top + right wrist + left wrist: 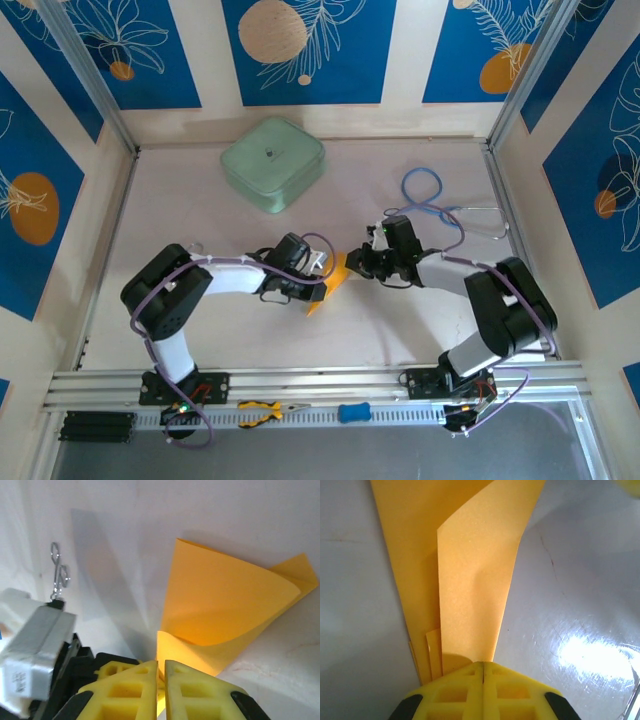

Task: Fold a paper plane with a square sheet of paper (pick it up from the middle)
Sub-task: Fold the wing for the fifth time at the center of the table.

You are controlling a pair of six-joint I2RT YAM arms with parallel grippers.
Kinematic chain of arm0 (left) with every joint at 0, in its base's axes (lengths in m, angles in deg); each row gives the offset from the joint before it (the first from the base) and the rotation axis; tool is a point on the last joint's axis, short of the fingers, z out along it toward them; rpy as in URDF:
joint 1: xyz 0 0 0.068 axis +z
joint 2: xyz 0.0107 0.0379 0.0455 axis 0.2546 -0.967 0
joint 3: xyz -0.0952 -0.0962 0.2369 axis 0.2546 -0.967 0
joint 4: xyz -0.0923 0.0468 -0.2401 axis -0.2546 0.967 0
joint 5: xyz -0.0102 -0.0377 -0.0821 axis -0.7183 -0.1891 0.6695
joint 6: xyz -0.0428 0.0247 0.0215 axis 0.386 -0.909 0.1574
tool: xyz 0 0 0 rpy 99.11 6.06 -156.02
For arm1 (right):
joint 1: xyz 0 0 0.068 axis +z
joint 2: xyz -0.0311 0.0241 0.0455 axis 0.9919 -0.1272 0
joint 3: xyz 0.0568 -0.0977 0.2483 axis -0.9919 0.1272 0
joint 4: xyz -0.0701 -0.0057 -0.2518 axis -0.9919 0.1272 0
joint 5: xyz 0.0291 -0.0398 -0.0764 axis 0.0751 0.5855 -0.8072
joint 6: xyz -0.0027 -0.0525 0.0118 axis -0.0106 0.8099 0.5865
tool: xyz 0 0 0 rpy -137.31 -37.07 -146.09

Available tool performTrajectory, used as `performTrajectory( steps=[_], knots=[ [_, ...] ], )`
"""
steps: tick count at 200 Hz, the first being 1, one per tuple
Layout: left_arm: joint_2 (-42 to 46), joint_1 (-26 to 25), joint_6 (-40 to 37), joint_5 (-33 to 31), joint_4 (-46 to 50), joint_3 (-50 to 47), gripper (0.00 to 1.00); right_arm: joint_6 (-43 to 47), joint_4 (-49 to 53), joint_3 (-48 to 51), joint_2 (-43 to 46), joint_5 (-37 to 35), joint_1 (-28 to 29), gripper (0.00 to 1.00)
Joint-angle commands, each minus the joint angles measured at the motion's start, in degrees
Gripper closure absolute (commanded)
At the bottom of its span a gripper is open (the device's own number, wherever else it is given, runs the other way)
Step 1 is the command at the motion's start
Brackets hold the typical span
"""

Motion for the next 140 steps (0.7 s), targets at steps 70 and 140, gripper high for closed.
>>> performTrajectory(
  steps=[70,140],
  knots=[
    [-2.85,0.62,-2.48,0.82,8.25,-2.35,1.00,3.23,-3.22,0.84,-4.42,-0.90,6.79,0.91],
    [-2.18,0.94,-2.44,0.93,7.91,-2.57,1.00,2.48,-3.31,1.42,-4.30,-3.15,5.53,0.91]
  ],
)
